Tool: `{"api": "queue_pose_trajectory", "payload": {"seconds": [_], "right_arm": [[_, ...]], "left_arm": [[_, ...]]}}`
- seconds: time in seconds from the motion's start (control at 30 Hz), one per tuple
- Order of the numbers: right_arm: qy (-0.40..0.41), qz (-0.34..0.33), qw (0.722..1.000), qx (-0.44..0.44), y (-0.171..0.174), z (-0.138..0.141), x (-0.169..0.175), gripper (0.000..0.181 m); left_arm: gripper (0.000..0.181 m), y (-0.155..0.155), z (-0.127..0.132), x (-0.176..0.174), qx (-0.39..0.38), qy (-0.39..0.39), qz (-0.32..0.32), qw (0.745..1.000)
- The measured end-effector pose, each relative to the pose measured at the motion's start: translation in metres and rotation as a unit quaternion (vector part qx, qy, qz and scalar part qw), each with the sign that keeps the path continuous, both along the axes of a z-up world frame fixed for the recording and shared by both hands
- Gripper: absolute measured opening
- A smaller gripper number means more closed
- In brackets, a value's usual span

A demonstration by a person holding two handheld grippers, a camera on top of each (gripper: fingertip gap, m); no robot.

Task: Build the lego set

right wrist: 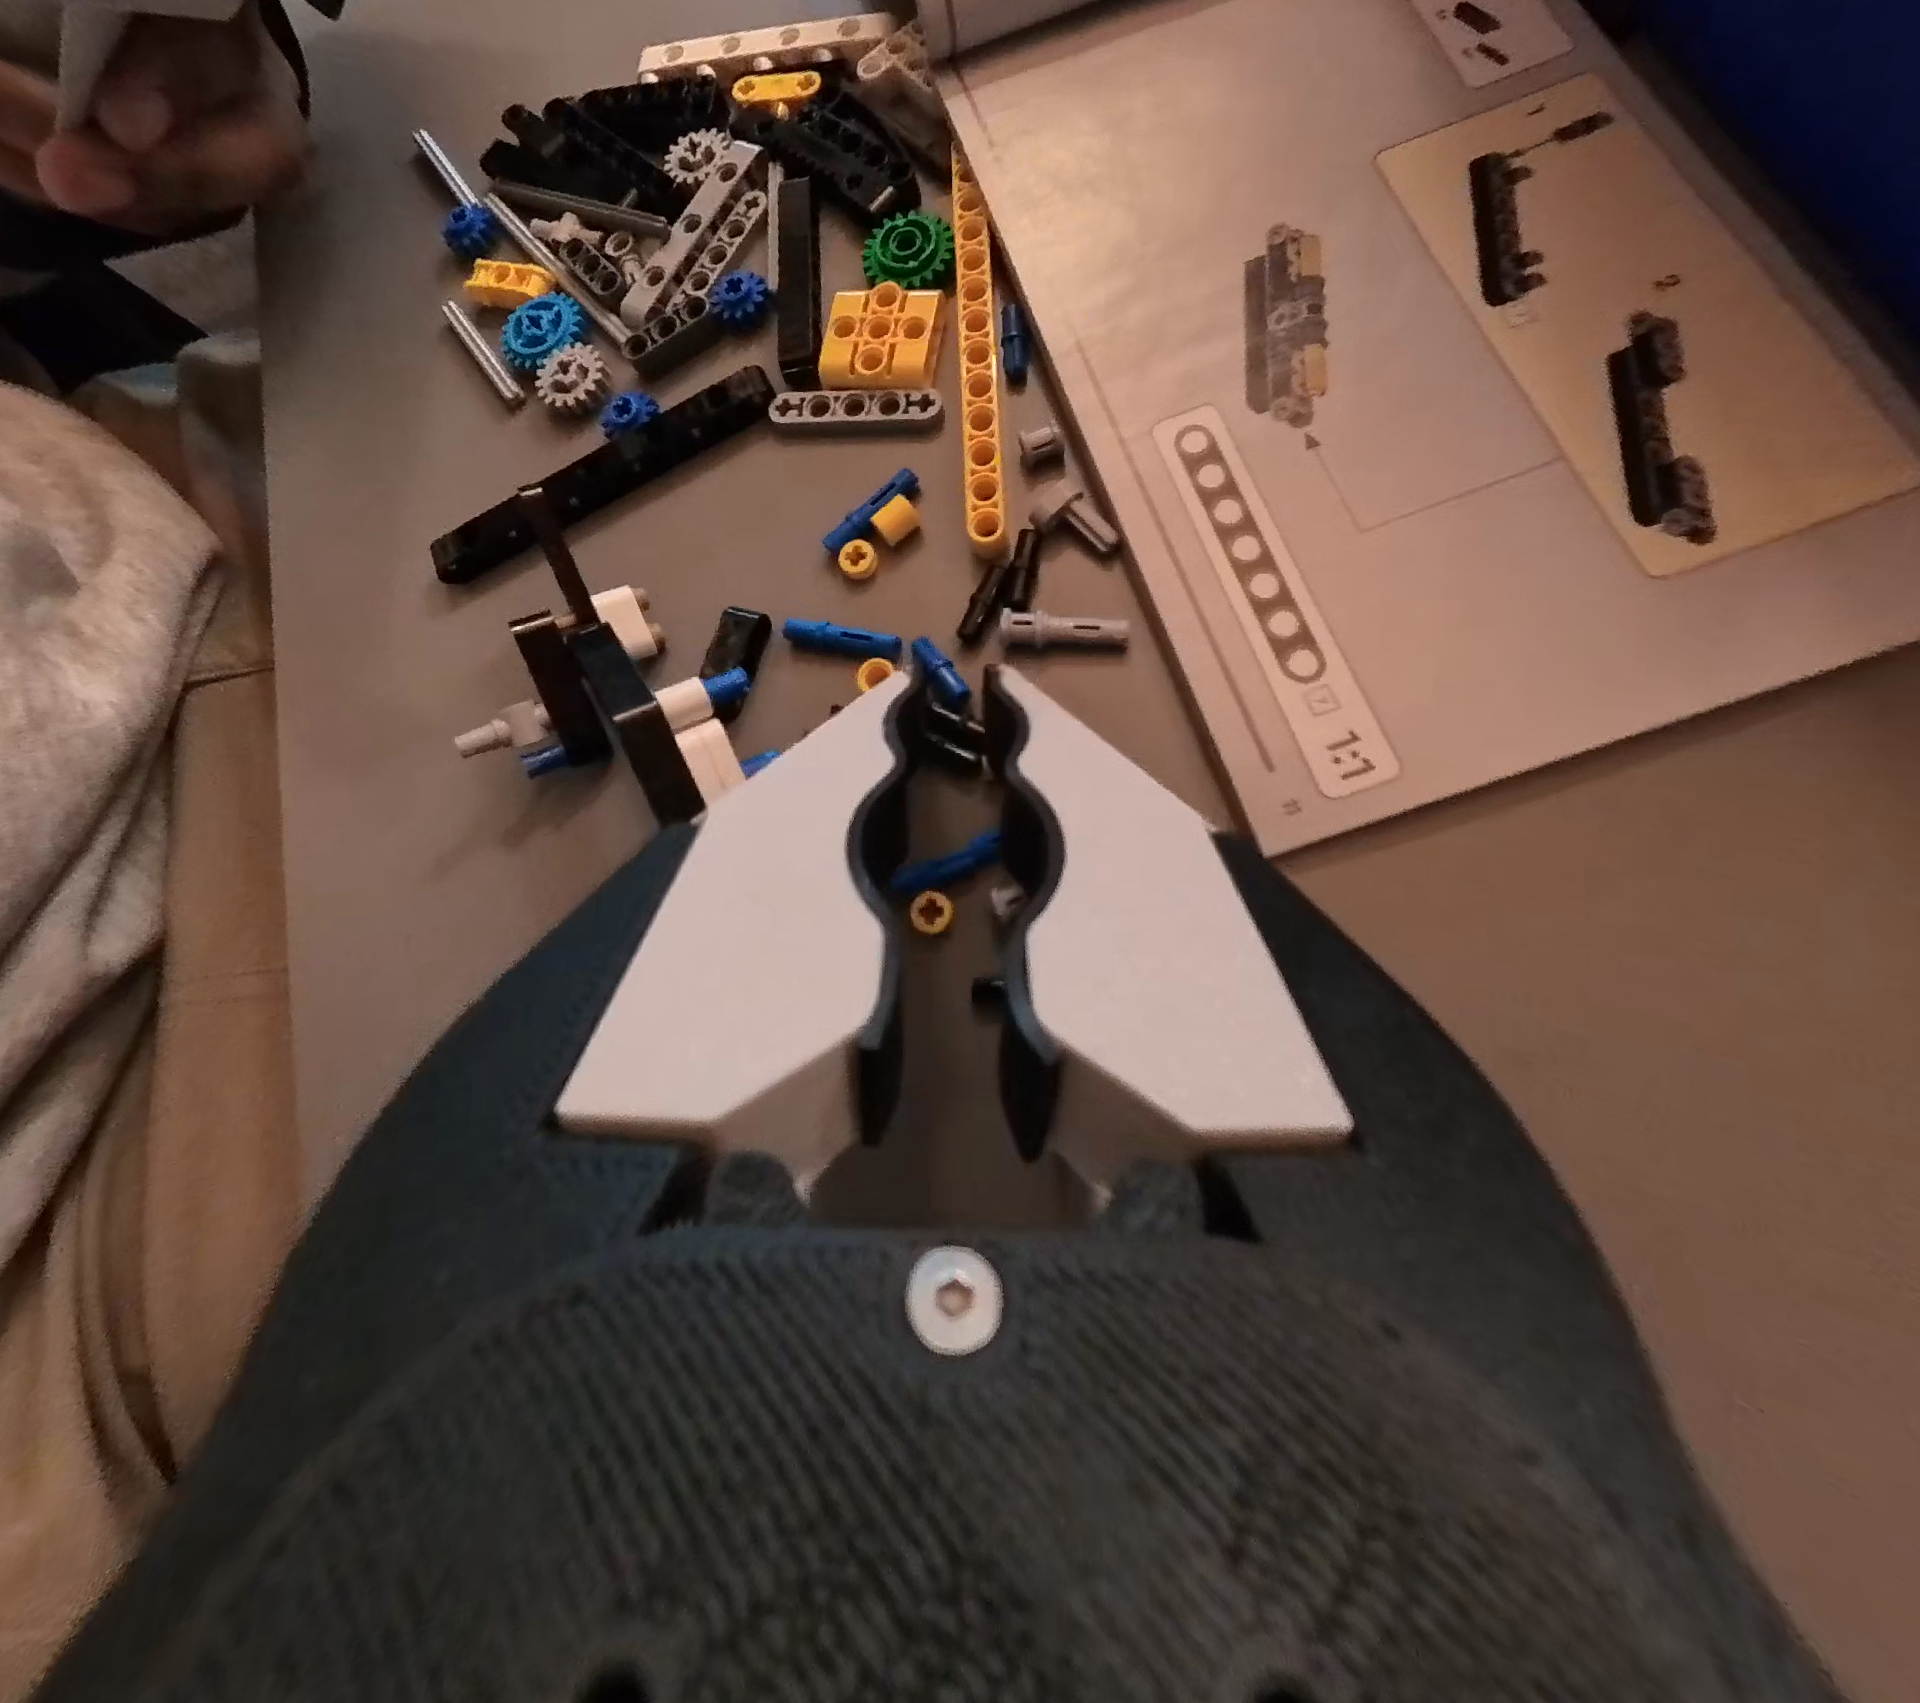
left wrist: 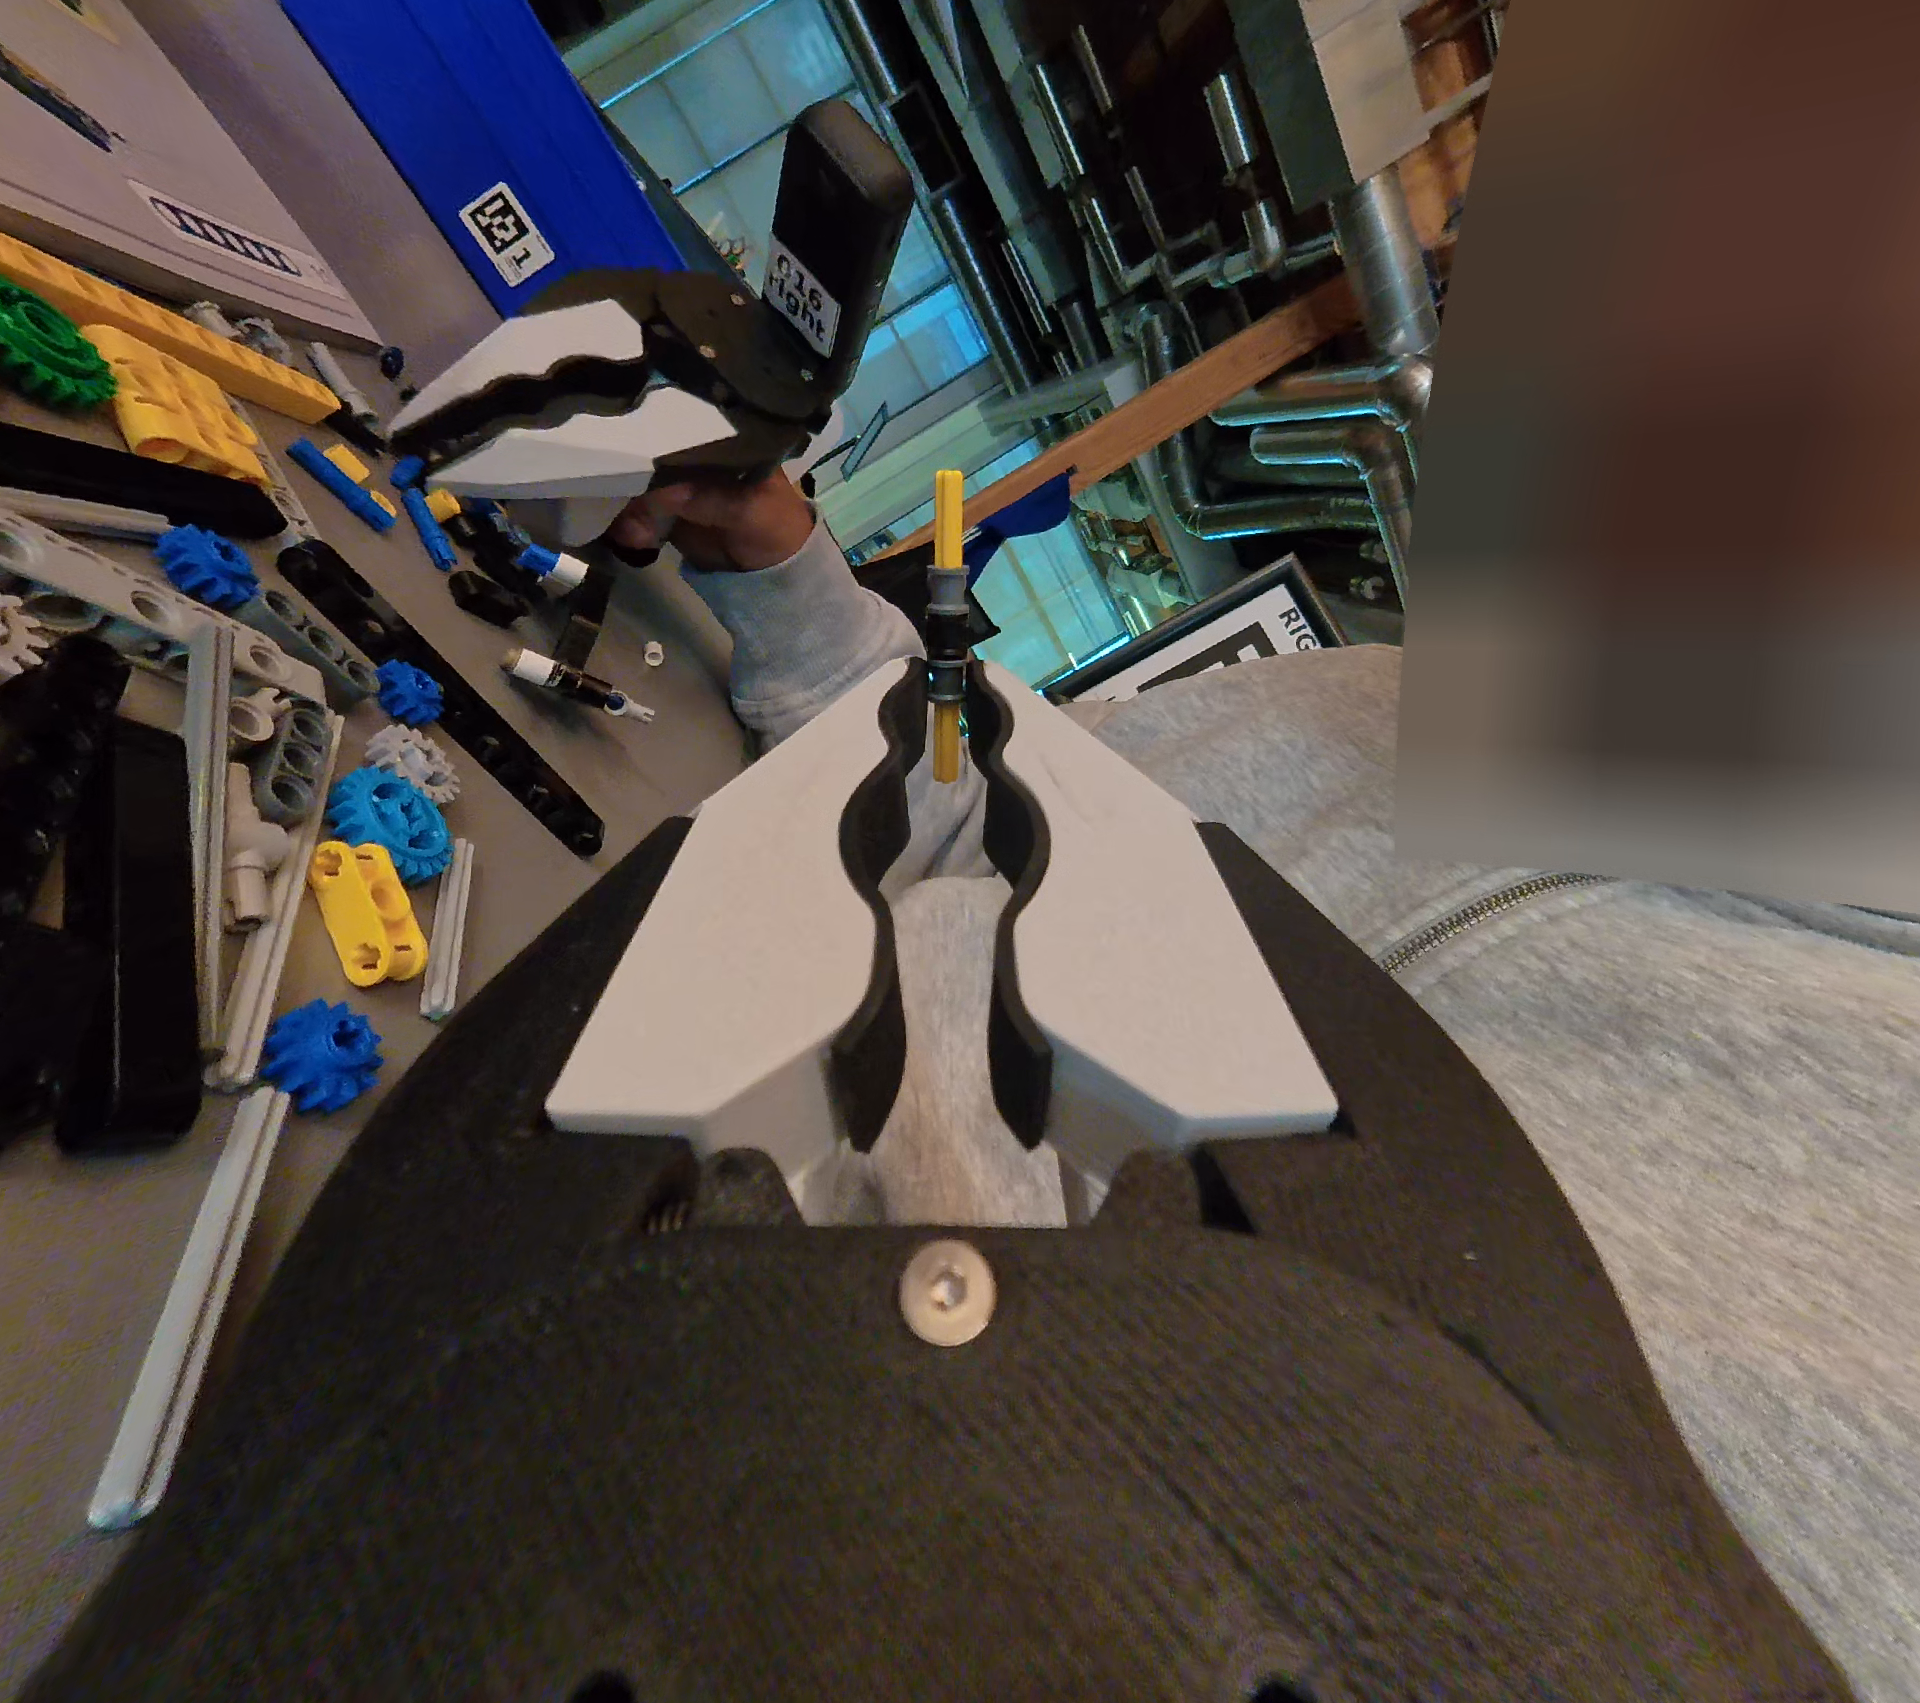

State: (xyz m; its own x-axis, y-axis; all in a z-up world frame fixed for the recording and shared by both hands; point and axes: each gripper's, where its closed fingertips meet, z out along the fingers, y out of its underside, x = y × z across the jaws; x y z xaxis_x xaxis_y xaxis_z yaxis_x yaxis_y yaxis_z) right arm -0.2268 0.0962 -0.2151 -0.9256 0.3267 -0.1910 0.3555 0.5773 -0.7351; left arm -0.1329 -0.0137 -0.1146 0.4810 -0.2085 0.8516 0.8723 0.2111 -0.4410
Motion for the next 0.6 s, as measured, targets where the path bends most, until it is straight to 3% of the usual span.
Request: {"api": "queue_pose_trajectory", "payload": {"seconds": [0.27,0.4,0.5,0.6], "right_arm": [[0.02,-0.001,1.0,-0.018,-0.003,0.012,0.001,0.002],[0.051,-0.001,0.996,-0.078,-0.014,0.048,0.008,0.002],[0.073,0.026,0.986,-0.146,-0.04,0.087,0.032,0.002],[0.103,0.057,0.982,-0.147,-0.068,0.101,0.058,0.002]], "left_arm": [[0.005,-0.001,0.0,0.0,0.001,0.001,0.004,1.0],[0.005,-0.001,0.0,-0.003,-0.002,0.001,0.017,1.0],[0.005,-0.004,-0.001,-0.008,-0.003,-0.004,0.037,0.999],[0.005,-0.007,-0.002,-0.015,0.001,-0.016,0.059,0.998]]}}
